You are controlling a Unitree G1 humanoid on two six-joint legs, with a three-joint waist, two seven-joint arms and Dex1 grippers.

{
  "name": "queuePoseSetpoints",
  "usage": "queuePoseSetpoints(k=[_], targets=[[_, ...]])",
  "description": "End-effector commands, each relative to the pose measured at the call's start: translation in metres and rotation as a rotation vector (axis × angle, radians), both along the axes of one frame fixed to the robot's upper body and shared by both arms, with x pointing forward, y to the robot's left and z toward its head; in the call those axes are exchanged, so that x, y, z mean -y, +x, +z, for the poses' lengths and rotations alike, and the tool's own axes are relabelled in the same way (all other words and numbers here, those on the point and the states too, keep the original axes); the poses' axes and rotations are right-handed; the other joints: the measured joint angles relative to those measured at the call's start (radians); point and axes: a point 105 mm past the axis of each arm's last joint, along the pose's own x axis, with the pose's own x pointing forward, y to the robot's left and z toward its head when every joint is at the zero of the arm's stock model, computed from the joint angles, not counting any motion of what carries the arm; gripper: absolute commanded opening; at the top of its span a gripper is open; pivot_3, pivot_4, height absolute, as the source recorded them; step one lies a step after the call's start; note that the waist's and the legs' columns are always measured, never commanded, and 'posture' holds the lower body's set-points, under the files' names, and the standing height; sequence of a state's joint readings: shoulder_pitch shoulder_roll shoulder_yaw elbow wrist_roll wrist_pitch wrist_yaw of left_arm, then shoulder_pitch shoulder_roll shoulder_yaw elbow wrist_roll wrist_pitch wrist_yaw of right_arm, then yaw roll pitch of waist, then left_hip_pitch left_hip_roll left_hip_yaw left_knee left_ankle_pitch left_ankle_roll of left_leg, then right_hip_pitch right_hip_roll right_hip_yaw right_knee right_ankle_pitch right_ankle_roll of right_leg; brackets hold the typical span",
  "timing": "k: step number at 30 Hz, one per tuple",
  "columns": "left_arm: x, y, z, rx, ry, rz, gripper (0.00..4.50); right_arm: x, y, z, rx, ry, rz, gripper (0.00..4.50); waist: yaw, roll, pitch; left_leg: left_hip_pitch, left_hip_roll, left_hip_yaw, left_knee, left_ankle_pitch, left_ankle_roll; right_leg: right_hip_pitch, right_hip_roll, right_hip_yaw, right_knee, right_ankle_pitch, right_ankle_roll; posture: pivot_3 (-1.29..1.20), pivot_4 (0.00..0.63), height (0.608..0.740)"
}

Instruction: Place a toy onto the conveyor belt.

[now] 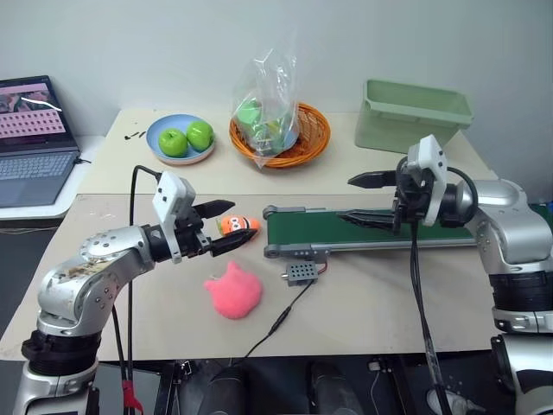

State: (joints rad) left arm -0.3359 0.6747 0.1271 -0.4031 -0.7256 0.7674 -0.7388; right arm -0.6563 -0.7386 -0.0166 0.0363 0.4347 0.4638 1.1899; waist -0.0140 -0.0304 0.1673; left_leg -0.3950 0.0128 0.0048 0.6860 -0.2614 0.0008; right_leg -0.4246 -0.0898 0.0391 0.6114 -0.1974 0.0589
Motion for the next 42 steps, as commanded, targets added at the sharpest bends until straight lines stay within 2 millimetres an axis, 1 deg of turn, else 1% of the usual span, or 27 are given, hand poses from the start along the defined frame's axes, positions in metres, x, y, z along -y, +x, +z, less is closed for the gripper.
queuePoseSetpoints(k=[1, 8, 10, 12, 14, 16, 17, 18, 20, 21, 24, 25, 26, 27, 28, 30, 36, 39, 42], targets=[[-0.001, 0.002, 0.01, 0.058, -0.008, 0.012, 4.39, -0.001, 0.0, 0.016, 0.071, 0.005, 0.008, 4.5, 0.0, 0.0, 0.0, 0.0, 0.0, 0.0, 0.0, 0.0, 0.0, 0.0, 0.0, 0.0, 0.0, 0.0, 0.0, 0.0, 0.15, 0.74], [-0.008, 0.004, 0.022, 0.076, -0.057, 0.034, 4.39, -0.001, 0.001, 0.018, 0.078, 0.002, 0.012, 4.5, 0.0, 0.0, 0.0, 0.0, 0.0, 0.0, 0.0, 0.0, 0.0, 0.0, 0.0, 0.0, 0.0, 0.0, 0.0, 0.0, 0.15, 0.74], [-0.012, 0.005, 0.026, 0.071, -0.097, 0.055, 4.39, -0.001, 0.001, 0.018, 0.078, 0.001, 0.012, 4.5, 0.0, 0.0, 0.0, 0.0, 0.0, 0.0, 0.0, 0.0, 0.0, 0.0, 0.0, 0.0, 0.0, 0.0, 0.0, 0.0, 0.15, 0.74], [-0.021, 0.005, 0.027, 0.035, -0.154, 0.093, 4.39, -0.001, 0.001, 0.018, 0.079, 0.0, 0.013, 4.5, 0.0, 0.0, 0.0, 0.0, 0.0, 0.0, 0.0, 0.0, 0.0, 0.0, 0.0, 0.0, 0.0, 0.0, 0.0, 0.0, 0.15, 0.74], [-0.036, 0.002, 0.029, -0.031, -0.3, 0.128, 4.39, -0.001, 0.001, 0.018, 0.079, 0.0, 0.014, 4.5, -0.002, 0.0, 0.0, 0.0, 0.0, 0.0, 0.0, 0.0, 0.0, 0.0, 0.0, 0.0, 0.0, 0.0, 0.0, 0.0, 0.15, 0.74], [-0.056, 0.0, 0.035, -0.12, -0.524, 0.168, 4.39, -0.001, 0.001, 0.018, 0.077, -0.003, 0.016, 4.5, -0.005, 0.0, 0.0, 0.0, 0.001, 0.0, 0.0, 0.0, 0.0, 0.0, 0.0, 0.0, 0.001, 0.0, 0.0, 0.0, 0.15, 0.74], [-0.068, -0.002, 0.033, -0.159, -0.603, 0.202, 4.39, -0.001, 0.002, 0.018, 0.076, -0.006, 0.017, 4.5, -0.006, 0.0, 0.0, 0.001, 0.001, -0.002, 0.0, 0.0, 0.0, 0.0, 0.0, 0.001, 0.001, 0.0, 0.0, 0.0, 0.15, 0.74], [-0.078, -0.005, 0.029, -0.198, -0.652, 0.227, 4.39, 0.0, 0.002, 0.018, 0.075, -0.008, 0.018, 4.5, -0.007, 0.0, 0.0, 0.001, 0.001, -0.003, 0.0, 0.0, 0.0, 0.0, 0.0, 0.001, 0.001, 0.0, 0.0, 0.0, 0.15, 0.74], [-0.094, -0.016, 0.014, -0.275, -0.691, 0.272, 4.39, -0.001, 0.002, 0.017, 0.071, -0.01, 0.021, 4.5, -0.012, 0.0, 0.0, 0.002, 0.001, -0.005, 0.0, 0.0, 0.0, 0.0, 0.0, 0.001, 0.001, 0.0, 0.0, 0.0, 0.15, 0.74], [-0.1, -0.021, 0.007, -0.317, -0.716, 0.286, 4.39, -0.001, 0.003, 0.017, 0.07, -0.012, 0.022, 4.5, -0.012, 0.0, 0.0, 0.003, 0.001, -0.004, -0.001, 0.0, 0.0, 0.0, 0.0, 0.002, 0.002, 0.0, 0.0, 0.0, 0.15, 0.74], [-0.115, -0.036, -0.021, -0.446, -0.785, 0.357, 4.39, -0.001, 0.004, 0.017, 0.069, -0.014, 0.022, 4.5, -0.01, 0.0, 0.0, 0.003, 0.001, -0.004, -0.001, 0.0, 0.0, 0.0, 0.0, 0.002, 0.001, 0.0, 0.0, 0.0, 0.15, 0.74], [-0.118, -0.041, -0.034, -0.504, -0.806, 0.389, 4.39, -0.001, 0.005, 0.018, 0.07, -0.014, 0.023, 4.5, -0.009, 0.0, 0.0, 0.003, 0.001, -0.004, -0.001, 0.0, 0.0, 0.0, -0.001, 0.003, 0.001, 0.0, 0.0, 0.0, 0.15, 0.74], [-0.12, -0.046, -0.054, -0.583, -0.803, 0.437, 4.39, -0.001, 0.005, 0.018, 0.07, -0.013, 0.024, 4.5, -0.007, 0.0, 0.0, 0.004, 0.001, -0.004, -0.001, 0.0, 0.0, 0.0, -0.001, 0.003, 0.001, 0.0, 0.0, 0.0, 0.15, 0.74], [-0.12, -0.05, -0.07, -0.645, -0.798, 0.472, 4.39, -0.002, 0.005, 0.018, 0.07, -0.013, 0.025, 4.5, -0.005, 0.0, 0.0, 0.004, 0.001, -0.004, -0.001, 0.0, 0.0, 0.001, -0.001, 0.003, 0.001, 0.0, -0.001, 0.0, 0.15, 0.74], [-0.12, -0.056, -0.083, -0.697, -0.806, 0.488, 4.39, -0.002, 0.005, 0.018, 0.069, -0.014, 0.026, 4.5, -0.003, 0.0, 0.0, 0.006, 0.001, -0.003, -0.001, 0.0, 0.0, 0.001, -0.001, 0.003, 0.001, -0.001, -0.001, 0.0, 0.15, 0.74], [-0.119, -0.06, -0.099, -0.755, -0.825, 0.516, 4.39, -0.003, 0.006, 0.017, 0.068, -0.015, 0.026, 4.5, 0.001, 0.0, 0.0, 0.006, 0.0, 0.0, -0.001, 0.0, 0.0, 0.002, -0.001, 0.002, 0.001, -0.001, -0.002, 0.0, 0.15, 0.74], [-0.11, -0.058, -0.128, -0.856, -0.85, 0.557, 4.39, -0.001, 0.006, 0.018, 0.077, -0.017, 0.014, 4.5, 0.002, 0.0, 0.0, 0.006, 0.0, 0.001, -0.001, 0.0, 0.0, 0.002, 0.0, 0.002, 0.001, -0.001, -0.003, 0.0, 0.15, 0.74], [-0.099, -0.062, -0.149, -0.933, -0.794, 0.566, 4.39, 0.002, 0.005, 0.019, 0.082, -0.016, 0.001, 4.5, -0.001, 0.0, 0.0, 0.006, 0.0, 0.002, -0.001, 0.0, 0.0, 0.002, 0.0, 0.002, 0.001, -0.002, -0.003, 0.0, 0.15, 0.74], [-0.08, -0.063, -0.154, -0.975, -0.758, 0.5, 4.39, 0.007, 0.003, 0.018, 0.088, -0.019, -0.024, 4.5, -0.002, 0.0, 0.0, 0.006, 0.0, 0.002, -0.001, 0.0, 0.0, 0.002, 0.0, 0.002, 0.001, -0.002, -0.003, 0.0, 0.15, 0.74]])
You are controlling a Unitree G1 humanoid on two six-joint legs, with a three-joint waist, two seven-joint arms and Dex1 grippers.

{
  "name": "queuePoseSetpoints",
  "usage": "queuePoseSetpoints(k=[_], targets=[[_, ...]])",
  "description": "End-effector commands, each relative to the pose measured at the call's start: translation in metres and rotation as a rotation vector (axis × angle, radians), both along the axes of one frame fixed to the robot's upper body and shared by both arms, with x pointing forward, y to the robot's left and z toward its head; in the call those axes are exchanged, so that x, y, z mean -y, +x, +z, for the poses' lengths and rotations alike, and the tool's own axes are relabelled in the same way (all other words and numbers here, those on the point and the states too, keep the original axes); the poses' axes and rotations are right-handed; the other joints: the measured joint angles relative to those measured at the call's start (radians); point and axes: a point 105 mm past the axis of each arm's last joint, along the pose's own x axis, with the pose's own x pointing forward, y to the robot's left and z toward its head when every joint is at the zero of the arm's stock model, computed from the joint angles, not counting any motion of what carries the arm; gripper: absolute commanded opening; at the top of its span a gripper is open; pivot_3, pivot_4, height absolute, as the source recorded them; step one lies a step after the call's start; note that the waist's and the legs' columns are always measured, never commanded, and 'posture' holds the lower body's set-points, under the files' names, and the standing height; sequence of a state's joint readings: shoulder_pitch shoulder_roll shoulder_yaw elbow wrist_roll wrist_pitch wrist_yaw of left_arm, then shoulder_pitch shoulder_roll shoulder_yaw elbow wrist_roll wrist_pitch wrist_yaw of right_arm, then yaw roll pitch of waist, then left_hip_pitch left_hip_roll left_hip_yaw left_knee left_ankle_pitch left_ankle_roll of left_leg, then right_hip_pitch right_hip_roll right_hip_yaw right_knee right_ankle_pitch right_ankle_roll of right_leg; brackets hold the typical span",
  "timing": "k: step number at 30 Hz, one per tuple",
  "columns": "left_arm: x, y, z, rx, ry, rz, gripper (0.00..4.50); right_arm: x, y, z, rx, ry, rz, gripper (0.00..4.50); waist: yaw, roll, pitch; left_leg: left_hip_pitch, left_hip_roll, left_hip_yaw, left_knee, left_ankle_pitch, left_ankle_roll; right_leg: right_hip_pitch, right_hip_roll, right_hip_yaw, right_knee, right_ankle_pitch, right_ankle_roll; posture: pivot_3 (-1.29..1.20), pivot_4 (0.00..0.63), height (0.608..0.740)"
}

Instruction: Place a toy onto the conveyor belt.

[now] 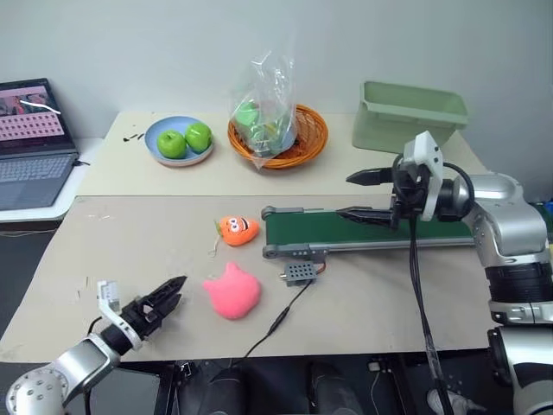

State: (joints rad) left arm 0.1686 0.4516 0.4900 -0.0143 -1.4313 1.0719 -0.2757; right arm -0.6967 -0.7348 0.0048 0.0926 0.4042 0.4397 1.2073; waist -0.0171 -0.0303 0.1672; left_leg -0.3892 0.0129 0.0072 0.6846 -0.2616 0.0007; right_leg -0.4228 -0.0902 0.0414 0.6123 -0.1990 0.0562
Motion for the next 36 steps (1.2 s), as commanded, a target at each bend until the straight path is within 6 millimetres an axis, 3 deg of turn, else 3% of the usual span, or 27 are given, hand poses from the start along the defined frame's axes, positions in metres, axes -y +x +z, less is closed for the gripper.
queuePoseSetpoints(k=[1, 9, 13, 19, 23, 26, 27, 31, 34, 36], targets=[[0.017, -0.003, -0.005, -0.013, 0.007, -0.086, 4.39, 0.008, -0.004, 0.017, 0.086, 0.003, -0.028, 4.5, 0.002, 0.0, 0.0, 0.0, 0.0, 0.0, 0.0, 0.0, 0.0, 0.0, 0.0, 0.0, 0.0, 0.0, 0.0, 0.0, 0.15, 0.74], [0.03, 0.008, -0.009, -0.01, 0.008, -0.156, 4.39, 0.012, -0.008, 0.019, 0.1, 0.006, -0.061, 4.5, 0.012, 0.005, -0.003, 0.001, -0.001, 0.0, 0.0, 0.0, 0.0, 0.002, -0.001, 0.0, 0.0, 0.0, 0.0, 0.0, 0.15, 0.74], [0.052, 0.024, -0.008, 0.01, -0.023, -0.199, 4.39, 0.018, -0.011, 0.017, 0.105, 0.0, -0.087, 4.5, 0.027, 0.006, -0.004, 0.001, -0.001, -0.001, 0.0, 0.0, 0.0, 0.002, -0.001, -0.001, 0.0, 0.0, 0.0, 0.0, 0.15, 0.74], [0.076, 0.03, -0.006, 0.018, -0.032, -0.286, 4.39, 0.02, -0.015, 0.017, 0.11, 0.002, -0.109, 4.5, 0.015, 0.006, -0.004, 0.0, -0.001, -0.001, 0.0, 0.0, 0.0, 0.001, 0.0, 0.0, -0.001, 0.0, 0.0, 0.0, 0.15, 0.74], [0.077, 0.03, -0.007, 0.007, 0.0, -0.324, 4.39, 0.023, -0.017, 0.016, 0.113, 0.0, -0.124, 4.5, 0.008, 0.006, -0.004, 0.001, -0.001, -0.001, 0.0, 0.0, 0.0, 0.002, 0.0, 0.0, 0.0, 0.0, 0.0, 0.0, 0.15, 0.74], [0.076, 0.03, -0.005, 0.021, 0.002, -0.332, 3.46, 0.023, -0.018, 0.016, 0.114, -0.002, -0.131, 4.5, 0.004, 0.006, -0.004, 0.001, -0.001, -0.001, 0.0, 0.0, 0.0, 0.001, 0.0, 0.0, -0.001, 0.0, 0.0, 0.0, 0.15, 0.74], [0.076, 0.03, -0.004, 0.028, 0.004, -0.336, 2.91, 0.023, -0.018, 0.016, 0.114, -0.002, -0.132, 4.5, 0.003, 0.006, -0.004, 0.0, -0.001, -0.001, 0.0, 0.0, 0.0, 0.001, 0.0, 0.0, -0.001, 0.0, 0.0, 0.0, 0.15, 0.74], [0.072, 0.035, 0.002, 0.059, 0.009, -0.319, 1.43, 0.022, -0.016, 0.016, 0.115, -0.002, -0.134, 4.5, 0.003, 0.006, -0.004, 0.0, -0.001, -0.001, 0.0, 0.0, 0.0, 0.001, 0.0, 0.0, 0.0, 0.0, 0.0, 0.0, 0.15, 0.74], [0.066, 0.04, 0.032, 0.177, -0.064, -0.29, 0.43, 0.02, -0.014, 0.015, 0.116, -0.003, -0.13, 4.5, 0.003, 0.006, -0.003, 0.0, -0.001, -0.001, 0.0, 0.0, 0.0, 0.001, 0.0, 0.0, 0.0, 0.0, 0.0, 0.0, 0.15, 0.74], [0.061, 0.039, 0.056, 0.271, -0.069, -0.295, 0.43, 0.02, -0.013, 0.015, 0.116, -0.003, -0.127, 4.5, 0.003, 0.005, -0.003, 0.0, 0.0, -0.001, 0.0, 0.0, 0.0, 0.001, 0.0, 0.0, -0.001, 0.0, 0.0, 0.0, 0.15, 0.74]])
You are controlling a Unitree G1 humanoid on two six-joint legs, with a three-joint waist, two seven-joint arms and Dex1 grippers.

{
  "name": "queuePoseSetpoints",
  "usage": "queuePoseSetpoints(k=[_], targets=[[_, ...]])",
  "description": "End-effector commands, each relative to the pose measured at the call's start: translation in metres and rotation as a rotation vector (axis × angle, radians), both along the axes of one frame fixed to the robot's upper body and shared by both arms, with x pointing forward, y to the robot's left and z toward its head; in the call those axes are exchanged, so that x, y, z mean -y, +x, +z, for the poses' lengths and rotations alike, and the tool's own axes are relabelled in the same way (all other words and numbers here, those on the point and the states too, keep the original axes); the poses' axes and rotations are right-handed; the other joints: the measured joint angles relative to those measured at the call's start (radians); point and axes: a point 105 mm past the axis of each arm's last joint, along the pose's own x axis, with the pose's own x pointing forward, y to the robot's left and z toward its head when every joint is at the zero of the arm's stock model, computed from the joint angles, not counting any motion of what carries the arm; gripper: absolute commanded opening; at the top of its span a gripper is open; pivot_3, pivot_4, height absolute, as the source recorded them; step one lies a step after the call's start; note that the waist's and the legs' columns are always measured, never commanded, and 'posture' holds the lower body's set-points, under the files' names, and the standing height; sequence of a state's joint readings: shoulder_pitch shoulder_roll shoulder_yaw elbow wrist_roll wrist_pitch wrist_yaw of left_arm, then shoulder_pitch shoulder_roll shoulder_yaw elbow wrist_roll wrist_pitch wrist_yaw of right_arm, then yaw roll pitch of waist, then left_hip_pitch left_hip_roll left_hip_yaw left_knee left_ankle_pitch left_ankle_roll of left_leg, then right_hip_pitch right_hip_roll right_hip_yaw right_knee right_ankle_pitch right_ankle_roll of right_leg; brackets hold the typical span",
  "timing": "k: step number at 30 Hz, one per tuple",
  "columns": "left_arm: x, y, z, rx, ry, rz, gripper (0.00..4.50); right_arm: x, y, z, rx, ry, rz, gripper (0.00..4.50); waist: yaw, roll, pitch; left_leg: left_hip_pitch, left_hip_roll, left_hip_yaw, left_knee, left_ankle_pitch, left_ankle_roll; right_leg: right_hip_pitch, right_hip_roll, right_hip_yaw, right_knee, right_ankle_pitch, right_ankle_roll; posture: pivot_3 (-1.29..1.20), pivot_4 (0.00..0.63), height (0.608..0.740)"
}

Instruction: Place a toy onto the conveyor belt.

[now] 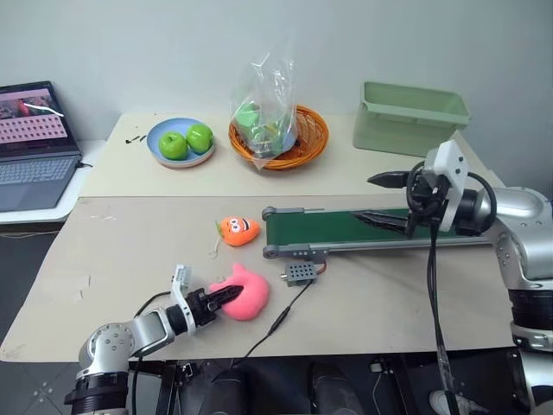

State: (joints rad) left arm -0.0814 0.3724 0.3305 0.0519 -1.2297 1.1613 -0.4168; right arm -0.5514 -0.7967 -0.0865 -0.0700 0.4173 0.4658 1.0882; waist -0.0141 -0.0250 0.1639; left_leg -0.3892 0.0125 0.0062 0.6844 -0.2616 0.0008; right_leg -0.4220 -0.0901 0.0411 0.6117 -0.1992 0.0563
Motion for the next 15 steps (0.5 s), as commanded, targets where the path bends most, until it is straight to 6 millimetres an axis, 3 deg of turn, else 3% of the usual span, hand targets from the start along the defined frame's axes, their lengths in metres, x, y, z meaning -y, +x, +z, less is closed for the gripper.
queuePoseSetpoints(k=[1, 6, 11, 15], targets=[[-0.009, 0.002, 0.058, 0.222, -0.062, -0.008, 0.43, -0.003, 0.0, 0.015, 0.053, 0.012, 0.018, 4.5, -0.001, -0.001, 0.0, 0.0, 0.0, 0.0, 0.0, 0.0, 0.0, 0.0, 0.0, 0.0, 0.0, 0.0, 0.0, 0.0, 0.15, 0.74], [-0.021, 0.01, 0.122, 0.552, 0.144, 0.03, 0.43, -0.005, 0.003, 0.015, 0.051, 0.012, 0.031, 4.5, 0.0, -0.001, 0.001, 0.0, 0.0, 0.0, 0.0, 0.0, 0.0, 0.0, 0.0, 0.0, 0.0, 0.0, 0.0, 0.0, 0.15, 0.74], [0.015, 0.031, 0.185, 0.958, 0.523, 0.012, 0.43, -0.009, 0.007, 0.014, 0.051, 0.014, 0.044, 4.5, 0.01, -0.002, 0.001, -0.001, -0.001, 0.0, 0.0, 0.0, -0.001, 0.001, 0.0, -0.001, -0.001, 0.0, 0.0, 0.0, 0.15, 0.74], [0.052, 0.041, 0.185, 1.268, 0.985, -0.107, 0.43, -0.01, 0.008, 0.014, 0.054, 0.017, 0.041, 4.5, 0.012, -0.002, 0.001, -0.002, -0.002, 0.0, 0.0, 0.0, 0.0, 0.001, 0.0, 0.0, -0.003, 0.0, 0.0, 0.0, 0.15, 0.74]])
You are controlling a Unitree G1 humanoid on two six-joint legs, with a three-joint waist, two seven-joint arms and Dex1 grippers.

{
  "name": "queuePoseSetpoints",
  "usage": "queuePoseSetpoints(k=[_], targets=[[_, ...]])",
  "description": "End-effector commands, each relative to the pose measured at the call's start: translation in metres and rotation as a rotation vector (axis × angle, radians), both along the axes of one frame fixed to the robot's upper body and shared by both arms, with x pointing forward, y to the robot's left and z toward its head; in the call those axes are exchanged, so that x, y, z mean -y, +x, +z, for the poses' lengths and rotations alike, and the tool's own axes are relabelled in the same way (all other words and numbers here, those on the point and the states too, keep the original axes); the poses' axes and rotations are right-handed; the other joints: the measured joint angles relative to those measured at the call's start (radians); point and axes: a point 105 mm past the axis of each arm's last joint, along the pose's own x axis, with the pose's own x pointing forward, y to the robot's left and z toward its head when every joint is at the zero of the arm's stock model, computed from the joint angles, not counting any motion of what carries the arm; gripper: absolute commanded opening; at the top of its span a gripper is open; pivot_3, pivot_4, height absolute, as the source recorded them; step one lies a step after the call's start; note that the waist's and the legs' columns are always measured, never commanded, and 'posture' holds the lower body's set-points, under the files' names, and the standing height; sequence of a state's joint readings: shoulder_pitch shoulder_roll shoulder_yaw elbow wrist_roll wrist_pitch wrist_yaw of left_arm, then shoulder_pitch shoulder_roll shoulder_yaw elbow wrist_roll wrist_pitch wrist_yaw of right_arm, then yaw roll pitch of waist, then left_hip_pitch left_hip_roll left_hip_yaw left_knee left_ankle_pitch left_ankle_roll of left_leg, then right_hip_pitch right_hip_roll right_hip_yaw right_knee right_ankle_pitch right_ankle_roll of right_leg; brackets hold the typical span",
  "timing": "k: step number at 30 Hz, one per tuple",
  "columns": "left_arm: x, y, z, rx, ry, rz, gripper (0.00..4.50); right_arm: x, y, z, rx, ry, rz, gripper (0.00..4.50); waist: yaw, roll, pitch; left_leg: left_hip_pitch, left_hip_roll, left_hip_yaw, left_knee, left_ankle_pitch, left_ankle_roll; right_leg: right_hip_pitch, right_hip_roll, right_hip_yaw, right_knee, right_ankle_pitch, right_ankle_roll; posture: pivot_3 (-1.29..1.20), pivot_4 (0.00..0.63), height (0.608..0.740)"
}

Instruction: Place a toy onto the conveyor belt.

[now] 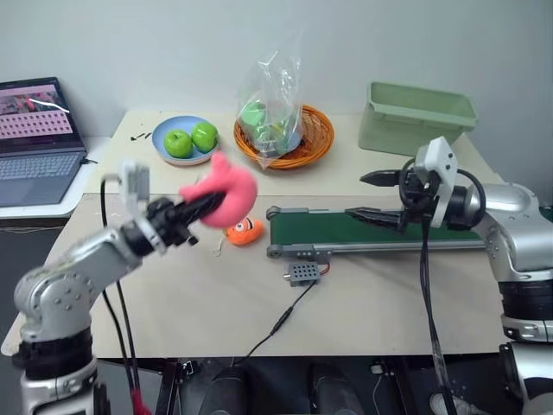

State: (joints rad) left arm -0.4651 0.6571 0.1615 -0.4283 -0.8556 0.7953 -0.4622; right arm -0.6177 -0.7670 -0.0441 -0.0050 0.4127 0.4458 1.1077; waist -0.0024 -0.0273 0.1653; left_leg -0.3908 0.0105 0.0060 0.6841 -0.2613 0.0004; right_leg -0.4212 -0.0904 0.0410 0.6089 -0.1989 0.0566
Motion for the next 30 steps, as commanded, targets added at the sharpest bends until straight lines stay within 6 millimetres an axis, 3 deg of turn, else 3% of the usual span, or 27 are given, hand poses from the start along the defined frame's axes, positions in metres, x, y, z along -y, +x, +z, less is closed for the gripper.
queuePoseSetpoints(k=[1, 6, 13, 21, 29, 30], targets=[[0.029, 0.005, -0.006, 0.339, 0.43, 0.017, 0.43, 0.001, -0.001, 0.012, 0.058, 0.004, -0.004, 4.5, -0.002, 0.0, 0.0, 0.0, 0.0, 0.0, -0.002, 0.0, 0.0, 0.0, 0.0, 0.0, 0.0, 0.0, 0.0, 0.0, 0.15, 0.74], [0.045, 0.014, -0.019, 0.858, 0.918, -0.034, 0.43, 0.004, -0.001, 0.011, 0.061, 0.006, -0.021, 4.5, -0.01, 0.0, 0.0, -0.001, 0.001, 0.001, -0.005, 0.0, 0.0, -0.003, 0.001, 0.001, -0.001, 0.0, 0.0, 0.0, 0.15, 0.74], [0.063, 0.03, -0.032, 1.166, 1.078, -0.108, 0.43, 0.006, -0.002, 0.012, 0.07, 0.008, -0.037, 4.5, -0.007, 0.0, 0.0, -0.001, 0.001, 0.001, -0.004, 0.0, 0.0, -0.003, 0.001, 0.0, 0.0, 0.0, 0.0, 0.0, 0.15, 0.74], [0.087, 0.055, -0.072, 1.188, 1.083, -0.185, 0.43, 0.005, -0.008, 0.02, 0.094, 0.028, -0.046, 4.5, 0.004, 0.0, 0.0, -0.003, 0.001, 0.001, -0.003, 0.0, 0.001, -0.003, 0.0, -0.001, 0.002, 0.0, 0.001, 0.0, 0.15, 0.74], [0.09, 0.067, -0.093, 1.126, 1.088, -0.232, 0.43, 0.004, -0.016, 0.028, 0.116, 0.023, -0.043, 4.5, 0.005, 0.0, 0.0, -0.004, 0.001, 0.001, -0.002, 0.0, 0.001, -0.004, 0.0, -0.001, 0.002, 0.001, 0.002, 0.0, 0.15, 0.74], [0.089, 0.069, -0.097, 1.108, 1.097, -0.235, 0.73, 0.004, -0.016, 0.028, 0.117, 0.022, -0.045, 4.5, 0.005, 0.0, 0.0, -0.004, 0.001, 0.001, -0.002, 0.0, 0.001, -0.003, 0.0, -0.001, 0.003, 0.001, 0.002, 0.0, 0.15, 0.74]])
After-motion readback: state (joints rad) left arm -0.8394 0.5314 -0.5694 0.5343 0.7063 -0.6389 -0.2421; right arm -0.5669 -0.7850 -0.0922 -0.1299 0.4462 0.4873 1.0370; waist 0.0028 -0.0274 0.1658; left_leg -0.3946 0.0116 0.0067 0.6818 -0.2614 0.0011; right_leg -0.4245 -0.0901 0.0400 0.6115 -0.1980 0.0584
